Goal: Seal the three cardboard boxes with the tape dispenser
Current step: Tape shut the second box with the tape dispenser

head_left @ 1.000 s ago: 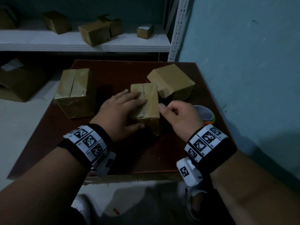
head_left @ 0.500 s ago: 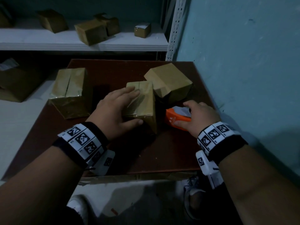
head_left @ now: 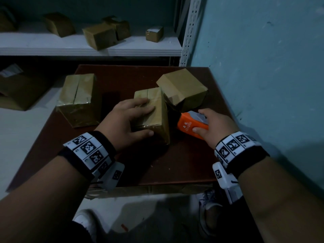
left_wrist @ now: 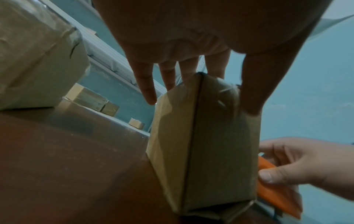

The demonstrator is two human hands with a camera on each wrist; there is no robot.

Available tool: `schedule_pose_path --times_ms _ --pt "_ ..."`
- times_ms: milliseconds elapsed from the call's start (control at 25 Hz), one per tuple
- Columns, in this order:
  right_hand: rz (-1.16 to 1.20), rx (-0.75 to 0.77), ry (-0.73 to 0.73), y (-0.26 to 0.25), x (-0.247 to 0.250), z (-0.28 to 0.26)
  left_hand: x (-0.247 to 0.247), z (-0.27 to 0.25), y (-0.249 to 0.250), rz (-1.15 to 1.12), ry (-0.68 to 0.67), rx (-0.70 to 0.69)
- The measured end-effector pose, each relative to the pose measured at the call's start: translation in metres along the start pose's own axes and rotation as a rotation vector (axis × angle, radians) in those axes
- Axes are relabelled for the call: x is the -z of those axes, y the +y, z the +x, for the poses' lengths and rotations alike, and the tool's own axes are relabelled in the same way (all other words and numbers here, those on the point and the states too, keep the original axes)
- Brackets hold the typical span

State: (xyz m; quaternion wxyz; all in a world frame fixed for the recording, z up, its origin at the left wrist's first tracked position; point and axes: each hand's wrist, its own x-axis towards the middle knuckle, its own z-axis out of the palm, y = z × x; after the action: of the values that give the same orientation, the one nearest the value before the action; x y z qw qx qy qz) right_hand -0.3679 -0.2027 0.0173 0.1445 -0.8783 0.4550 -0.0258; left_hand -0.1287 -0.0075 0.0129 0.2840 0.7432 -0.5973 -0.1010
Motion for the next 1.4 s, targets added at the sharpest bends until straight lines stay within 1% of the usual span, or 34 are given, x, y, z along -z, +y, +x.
schedule_pose_path --times_ms 120,200,320,400,520,640,800,880,920,1080,1240,1400 --pt "-0.026 -0.001 -0.015 -0.002 0.000 -0.001 -0.002 0.001 -0.005 0.012 -0.004 -0.034" --pt "0.000 0.004 -0.014 -0.003 0.001 -0.002 -0.003 0.001 -0.006 0.005 0.001 -0.043" --pt "0.064 0.041 0.061 -0.002 0.008 -0.004 -0.004 0.002 -0.002 0.034 0.017 -0.048" --pt "0.106 0.113 0.152 -0.002 0.017 -0.006 -0.003 0.003 0.003 0.054 0.025 -0.044" --pt "0.189 0.271 0.292 -0.005 0.036 -0.014 -0.001 0.003 0.009 0.018 0.051 -0.028" --pt "0.211 0.441 0.362 -0.010 0.050 -0.030 0.000 0.000 0.011 -0.130 0.091 0.013" --pt "0.153 0.611 0.341 -0.019 0.051 -0.044 0.003 -0.004 0.018 -0.474 0.208 0.023" --pt "0.111 0.643 0.310 -0.022 0.048 -0.046 0.007 -0.006 0.025 -0.645 0.203 0.029" --pt "0.090 0.651 0.297 -0.024 0.047 -0.047 0.010 -0.008 0.028 -0.695 0.191 0.022" --pt "0.043 0.679 0.282 -0.032 0.039 -0.053 0.010 -0.017 0.034 -0.712 0.151 -0.039" --pt "0.035 0.692 0.278 -0.034 0.037 -0.054 0.005 -0.019 0.032 -0.731 0.177 0.011" --pt "-0.029 0.671 0.254 -0.034 0.038 -0.057 0.004 -0.019 0.031 -0.646 0.222 0.027"
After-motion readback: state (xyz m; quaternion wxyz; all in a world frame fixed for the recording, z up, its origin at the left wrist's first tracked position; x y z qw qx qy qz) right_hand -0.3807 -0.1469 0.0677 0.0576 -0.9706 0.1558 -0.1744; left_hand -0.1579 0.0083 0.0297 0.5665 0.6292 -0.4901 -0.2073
